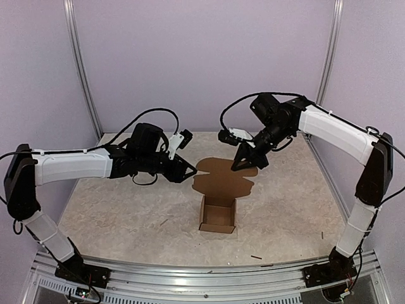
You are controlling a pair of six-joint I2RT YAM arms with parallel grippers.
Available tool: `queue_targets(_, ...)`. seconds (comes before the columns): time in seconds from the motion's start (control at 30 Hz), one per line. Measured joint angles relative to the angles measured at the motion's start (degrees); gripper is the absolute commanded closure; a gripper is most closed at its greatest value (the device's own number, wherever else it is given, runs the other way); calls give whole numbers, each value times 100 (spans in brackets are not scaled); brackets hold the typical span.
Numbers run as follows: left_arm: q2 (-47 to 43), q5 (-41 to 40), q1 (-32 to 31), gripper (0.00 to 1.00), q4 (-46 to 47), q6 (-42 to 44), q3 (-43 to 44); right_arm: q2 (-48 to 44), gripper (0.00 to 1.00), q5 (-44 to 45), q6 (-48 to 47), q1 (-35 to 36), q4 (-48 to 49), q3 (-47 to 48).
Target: Fold the paper box
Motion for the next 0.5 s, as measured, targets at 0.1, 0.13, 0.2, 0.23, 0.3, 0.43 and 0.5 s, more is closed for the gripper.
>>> queue_targets(0.1,-42,133,-173,41,26,122,0,-4,100,35,28,0,7,-37)
queue_targets(0.13,-85,153,-221,41,48,151,-4,-4,100,44,35,0,9,-48)
queue_targets(0.2,-160,168,-275,41,129,197,-37,-4,100,42,39,2,9,-55)
queue_targets(0.23,-214,173,-293,41,177,212,-68,-4,100,42,39,2,9,-55)
queue_targets(0.3,-302,175,-319,42,273,240,-120,-4,100,42,44,2,9,-55)
queue_targets(0.43,-348,227,-341,42,404,341,-127,-4,100,48,101,2,9,-55)
queue_targets(0.5,-348,313,-369,42,420,389,-125,-4,100,57,125,2,9,-55)
